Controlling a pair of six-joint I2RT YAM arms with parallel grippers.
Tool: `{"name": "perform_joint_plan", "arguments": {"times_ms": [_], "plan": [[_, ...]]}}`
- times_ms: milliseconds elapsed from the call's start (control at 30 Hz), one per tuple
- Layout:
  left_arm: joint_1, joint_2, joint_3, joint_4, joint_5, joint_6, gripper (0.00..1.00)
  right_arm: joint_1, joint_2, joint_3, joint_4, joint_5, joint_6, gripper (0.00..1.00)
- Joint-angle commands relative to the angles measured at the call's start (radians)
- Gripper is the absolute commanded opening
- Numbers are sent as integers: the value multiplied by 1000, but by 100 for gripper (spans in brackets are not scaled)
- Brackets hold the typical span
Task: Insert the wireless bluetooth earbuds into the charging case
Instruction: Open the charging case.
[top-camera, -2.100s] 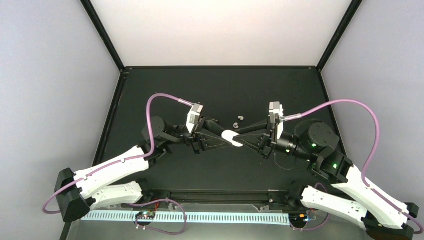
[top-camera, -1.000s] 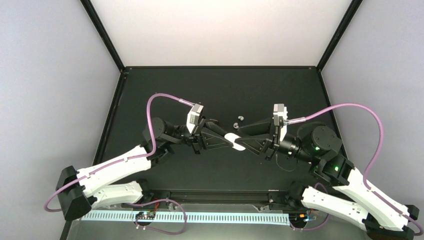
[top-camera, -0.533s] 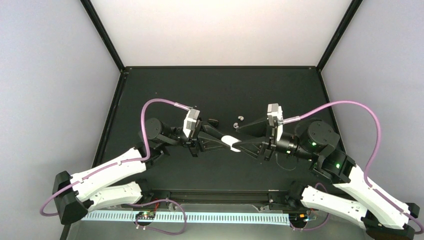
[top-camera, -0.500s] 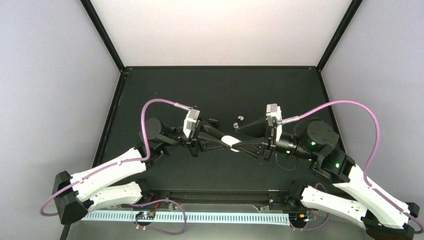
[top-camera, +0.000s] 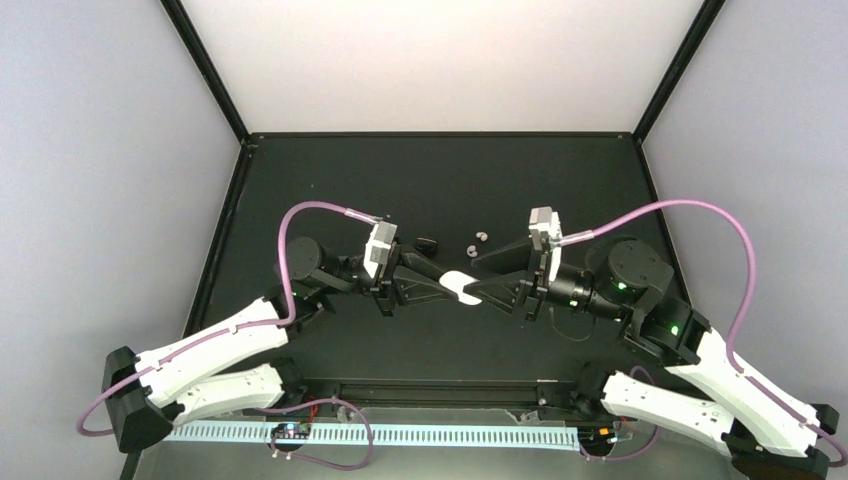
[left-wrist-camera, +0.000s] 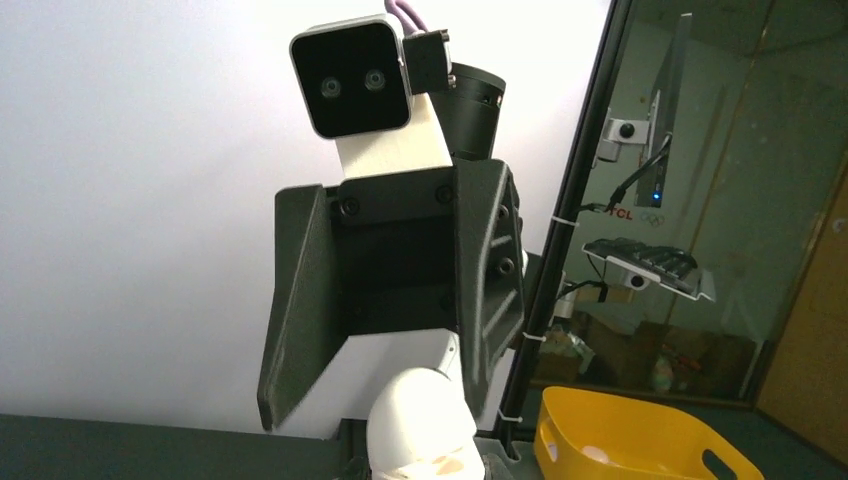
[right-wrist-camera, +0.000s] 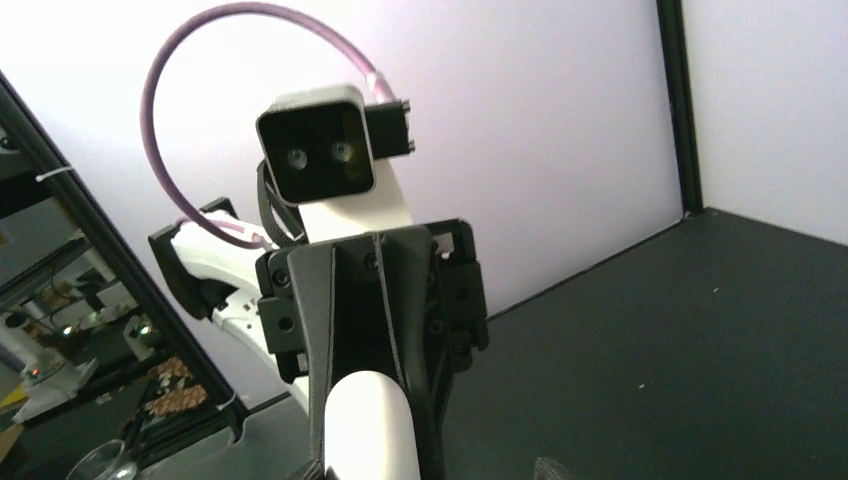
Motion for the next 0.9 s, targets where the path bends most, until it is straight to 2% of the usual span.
{"name": "perform_joint_plan", "arguments": {"times_ms": [0, 200, 400, 467, 733, 867], "plan": [[-5, -48, -6, 11, 45, 42, 1, -4, -19, 13, -17, 118, 14, 53], [-6, -71, -19, -15, 36, 61, 1, -4, -24, 5, -6, 125, 30, 52], [-5, -91, -20, -85, 6, 102, 1, -4, -32, 11, 58, -3, 54, 54], [-6, -101, -20, -114, -9, 118, 1, -4, -31, 21, 50, 2, 58, 55], [-5, -223, -77, -278, -157, 160, 2, -4, -52, 5, -13, 139, 47, 59], [-5, -353, -131, -389, -254, 174, 1, -8, -43, -100, -74, 390, 28, 60]]}}
